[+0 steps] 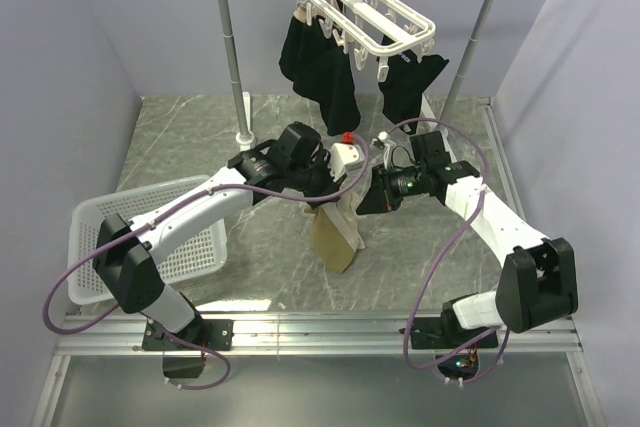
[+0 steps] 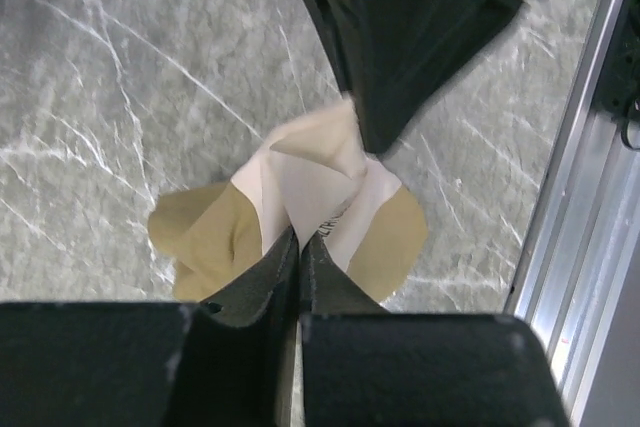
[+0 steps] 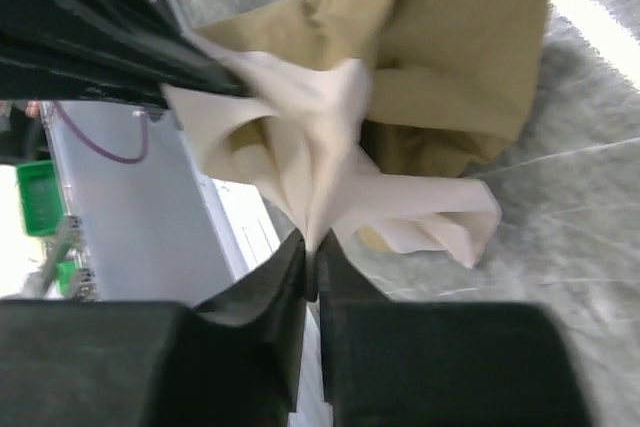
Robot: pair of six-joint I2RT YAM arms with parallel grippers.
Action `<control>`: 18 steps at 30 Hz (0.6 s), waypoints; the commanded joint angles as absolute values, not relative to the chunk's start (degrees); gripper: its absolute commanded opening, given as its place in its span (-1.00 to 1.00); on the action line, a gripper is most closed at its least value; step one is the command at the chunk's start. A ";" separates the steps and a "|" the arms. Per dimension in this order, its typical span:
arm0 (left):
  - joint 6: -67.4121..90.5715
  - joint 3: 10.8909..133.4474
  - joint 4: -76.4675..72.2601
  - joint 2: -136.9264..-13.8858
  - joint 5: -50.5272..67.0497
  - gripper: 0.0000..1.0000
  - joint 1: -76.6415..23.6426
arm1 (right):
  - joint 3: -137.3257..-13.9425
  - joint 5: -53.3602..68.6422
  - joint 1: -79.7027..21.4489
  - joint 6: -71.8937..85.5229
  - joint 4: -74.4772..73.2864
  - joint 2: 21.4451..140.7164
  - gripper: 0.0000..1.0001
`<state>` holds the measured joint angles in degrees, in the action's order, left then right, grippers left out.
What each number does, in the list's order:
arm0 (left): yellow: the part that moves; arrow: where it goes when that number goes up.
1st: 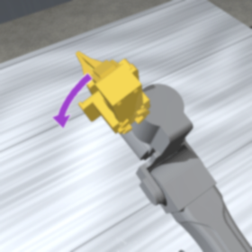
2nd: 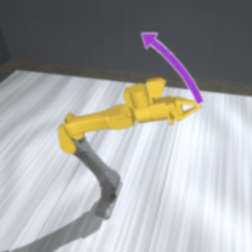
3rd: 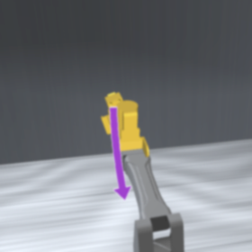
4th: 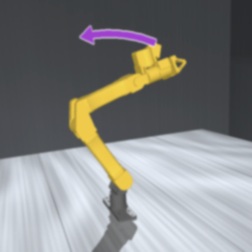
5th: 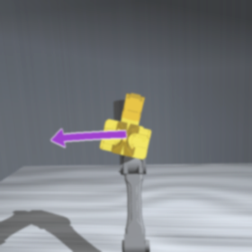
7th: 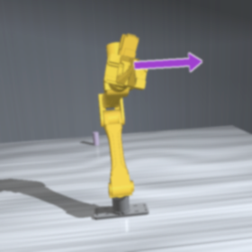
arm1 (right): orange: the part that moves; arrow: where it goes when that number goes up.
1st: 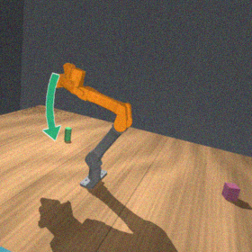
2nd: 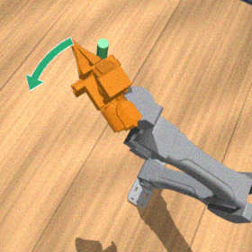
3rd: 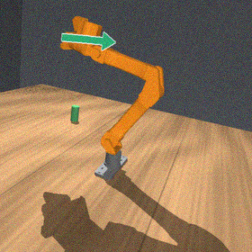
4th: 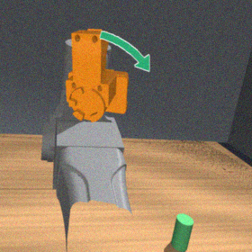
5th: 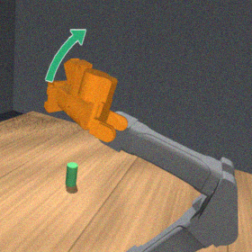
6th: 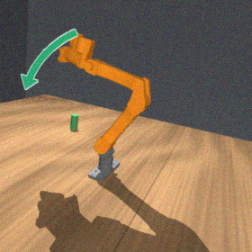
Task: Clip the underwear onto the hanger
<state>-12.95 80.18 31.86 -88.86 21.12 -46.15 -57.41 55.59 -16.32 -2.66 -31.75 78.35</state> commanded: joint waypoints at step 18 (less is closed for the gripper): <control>-13.19 68.91 20.49 -72.69 34.78 -0.15 -39.74 | -59.15 56.68 -17.31 -11.06 -18.45 67.94 -1.00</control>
